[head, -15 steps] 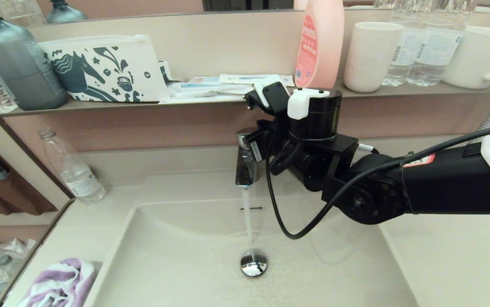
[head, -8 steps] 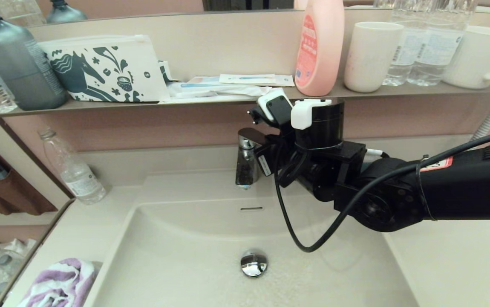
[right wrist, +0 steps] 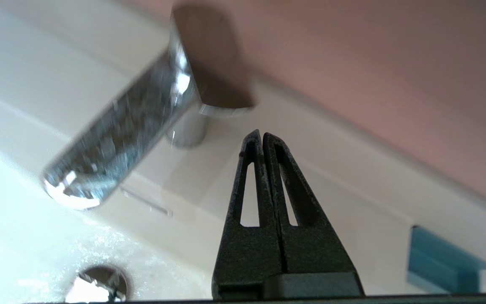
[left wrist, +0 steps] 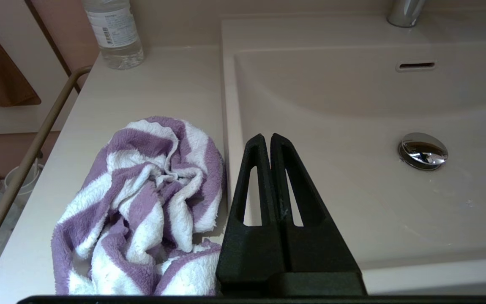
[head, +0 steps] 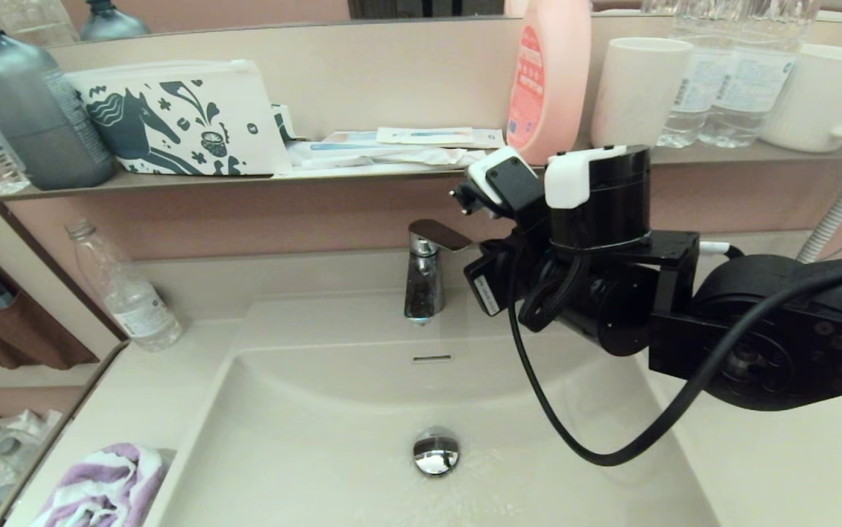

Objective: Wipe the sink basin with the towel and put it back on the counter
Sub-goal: Pick up the cloth

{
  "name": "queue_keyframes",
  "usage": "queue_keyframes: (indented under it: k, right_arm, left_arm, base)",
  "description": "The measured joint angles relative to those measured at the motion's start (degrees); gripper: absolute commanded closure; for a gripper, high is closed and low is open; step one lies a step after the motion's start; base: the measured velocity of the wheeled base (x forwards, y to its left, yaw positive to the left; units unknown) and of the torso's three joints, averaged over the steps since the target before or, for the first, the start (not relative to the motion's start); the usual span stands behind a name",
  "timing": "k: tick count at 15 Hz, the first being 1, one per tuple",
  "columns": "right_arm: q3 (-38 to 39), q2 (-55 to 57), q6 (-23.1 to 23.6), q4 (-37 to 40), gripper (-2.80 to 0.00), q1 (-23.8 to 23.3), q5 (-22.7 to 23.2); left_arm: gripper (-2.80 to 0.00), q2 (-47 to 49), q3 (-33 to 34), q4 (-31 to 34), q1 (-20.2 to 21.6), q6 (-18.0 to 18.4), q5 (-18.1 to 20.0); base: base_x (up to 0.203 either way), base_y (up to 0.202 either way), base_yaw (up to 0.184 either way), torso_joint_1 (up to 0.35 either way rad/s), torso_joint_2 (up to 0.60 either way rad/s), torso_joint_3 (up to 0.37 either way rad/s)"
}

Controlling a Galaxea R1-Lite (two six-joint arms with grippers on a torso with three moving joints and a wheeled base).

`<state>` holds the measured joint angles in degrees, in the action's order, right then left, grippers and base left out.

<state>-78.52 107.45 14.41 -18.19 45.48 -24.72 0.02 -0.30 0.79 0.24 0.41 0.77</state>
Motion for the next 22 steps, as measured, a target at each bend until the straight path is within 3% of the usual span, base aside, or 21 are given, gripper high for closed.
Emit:
queue_keyframes:
  k: [3, 6, 9, 13, 17, 19, 22]
  right_arm:
    - [1.4, -2.5, -0.5, 0.1, 0.00, 1.2, -0.1]
    - [7.5, -6.5, -2.2, 0.3, 0.00, 1.7, -1.1]
    - [15.4, -14.3, -2.6, 0.3, 0.00, -1.0, -1.3]
    - [24.4, -27.8, -1.1, 1.6, 0.00, -15.0, -0.2]
    - [27.3, -38.2, 0.1, 6.6, 0.00, -36.7, 1.9]
    - [28.5, -43.0, -0.7, 7.6, 0.00, -48.3, 6.2]
    - [32.3, -54.1, -3.1, 11.0, 0.00, -55.7, 15.6]
  left_arm:
    - [0.00, 0.0, 0.0, 0.0, 0.0, 0.0, 0.0]
    - [0.00, 0.0, 0.0, 0.0, 0.0, 0.0, 0.0]
    - [0.00, 0.0, 0.0, 0.0, 0.0, 0.0, 0.0]
    - [0.00, 0.0, 0.0, 0.0, 0.0, 0.0, 0.0]
    - [0.00, 0.0, 0.0, 0.0, 0.0, 0.0, 0.0]
    - [0.00, 0.0, 0.0, 0.0, 0.0, 0.0, 0.0]
    - [0.00, 0.0, 0.0, 0.0, 0.0, 0.0, 0.0]
  base:
    - [0.000, 0.000, 0.000, 0.000, 0.00, 0.000]
    - [0.000, 0.000, 0.000, 0.000, 0.00, 0.000]
    - [0.000, 0.000, 0.000, 0.000, 0.00, 0.000]
    - [0.000, 0.000, 0.000, 0.000, 0.00, 0.000]
    - [0.000, 0.000, 0.000, 0.000, 0.00, 0.000]
    - [0.000, 0.000, 0.000, 0.000, 0.00, 0.000]
    - [0.000, 0.000, 0.000, 0.000, 0.00, 0.000]
